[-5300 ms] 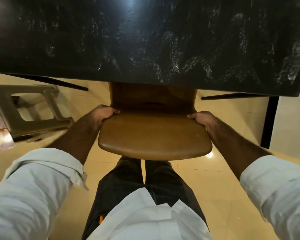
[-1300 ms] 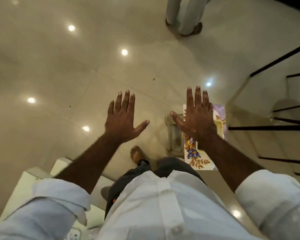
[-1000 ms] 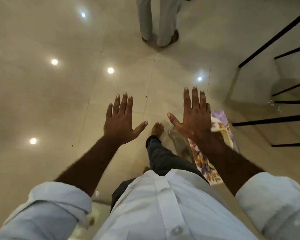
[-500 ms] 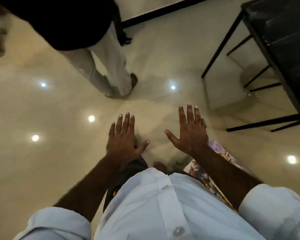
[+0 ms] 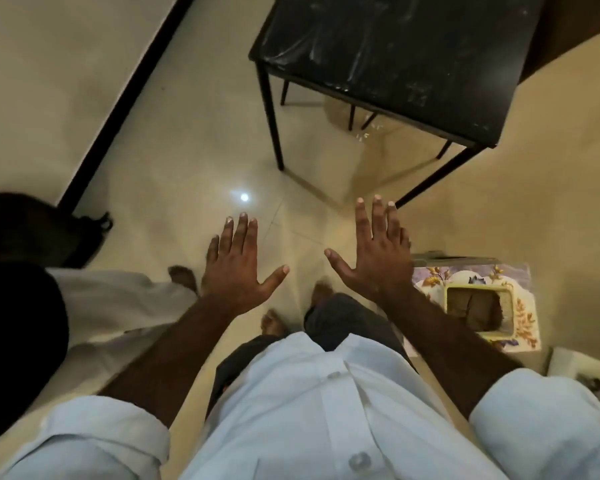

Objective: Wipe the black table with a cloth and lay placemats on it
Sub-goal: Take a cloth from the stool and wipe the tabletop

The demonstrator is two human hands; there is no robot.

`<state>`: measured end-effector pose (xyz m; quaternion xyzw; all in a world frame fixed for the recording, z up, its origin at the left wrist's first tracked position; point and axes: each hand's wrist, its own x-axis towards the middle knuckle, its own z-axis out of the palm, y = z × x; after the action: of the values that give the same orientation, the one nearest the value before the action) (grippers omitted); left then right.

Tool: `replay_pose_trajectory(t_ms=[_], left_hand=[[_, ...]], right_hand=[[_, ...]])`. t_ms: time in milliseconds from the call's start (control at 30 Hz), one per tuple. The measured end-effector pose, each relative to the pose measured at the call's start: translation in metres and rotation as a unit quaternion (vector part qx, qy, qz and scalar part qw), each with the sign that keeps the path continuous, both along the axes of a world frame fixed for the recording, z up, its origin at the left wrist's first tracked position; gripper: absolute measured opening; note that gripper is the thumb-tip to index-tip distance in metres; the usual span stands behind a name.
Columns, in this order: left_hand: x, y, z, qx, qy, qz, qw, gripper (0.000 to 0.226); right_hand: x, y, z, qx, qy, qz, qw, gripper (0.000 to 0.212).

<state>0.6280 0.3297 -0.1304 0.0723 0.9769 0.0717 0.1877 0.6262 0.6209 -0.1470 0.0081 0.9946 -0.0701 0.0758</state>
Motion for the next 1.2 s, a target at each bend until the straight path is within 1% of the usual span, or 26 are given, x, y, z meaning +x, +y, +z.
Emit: replay_pose_trajectory(t_ms=[133, 267, 367, 467, 600, 667, 767, 900, 967, 1033, 1133, 1200], left_hand=[[-0.091, 0.017, -0.008, 0.013, 0.016, -0.050, 0.999, 0.118], [-0.165, 0.056, -0.009, 0.011, 0.030, -0.117, 0.993, 0.118], [-0.217, 0.092, -0.003, 0.010, 0.020, -0.172, 0.985, 0.119], [-0.259, 0.131, 0.006, 0.028, 0.026, -0.234, 0.971, 0.118], [-0.309, 0.185, 0.003, 0.041, 0.016, -0.346, 0.937, 0.118], [-0.326, 0.221, -0.002, 0.045, -0.009, -0.418, 0.907, 0.119], [-0.343, 0.273, -0.008, 0.044, -0.015, -0.520, 0.853, 0.121], [-0.337, 0.349, -0.005, 0.025, -0.026, -0.647, 0.762, 0.123], [-0.322, 0.384, -0.007, 0.032, -0.025, -0.689, 0.723, 0.121], [-0.298, 0.420, -0.013, 0.030, -0.042, -0.727, 0.684, 0.120], [-0.255, 0.470, -0.031, -0.011, -0.068, -0.770, 0.634, 0.119], [-0.218, 0.502, -0.048, -0.032, -0.089, -0.795, 0.599, 0.118]], right_hand=[[-0.039, 0.019, -0.010, -0.003, 0.004, -0.079, 0.997, 0.114], [-0.072, 0.045, -0.013, -0.003, 0.009, -0.157, 0.988, 0.114], [-0.093, 0.064, -0.007, -0.004, -0.003, -0.197, 0.980, 0.114], [-0.110, 0.080, 0.001, -0.013, -0.003, -0.258, 0.966, 0.113], [-0.124, 0.096, 0.007, -0.003, -0.005, -0.345, 0.939, 0.114], [-0.124, 0.105, 0.011, -0.001, -0.028, -0.404, 0.914, 0.114], [-0.122, 0.112, 0.015, -0.007, -0.030, -0.499, 0.866, 0.114], [-0.097, 0.119, 0.018, 0.000, -0.015, -0.619, 0.785, 0.115], [-0.078, 0.125, 0.014, 0.000, -0.024, -0.652, 0.758, 0.115], [-0.054, 0.133, 0.006, -0.001, -0.035, -0.691, 0.722, 0.114], [-0.020, 0.143, -0.014, -0.027, -0.043, -0.735, 0.676, 0.107], [0.008, 0.158, -0.031, -0.064, -0.039, -0.755, 0.651, 0.104]])
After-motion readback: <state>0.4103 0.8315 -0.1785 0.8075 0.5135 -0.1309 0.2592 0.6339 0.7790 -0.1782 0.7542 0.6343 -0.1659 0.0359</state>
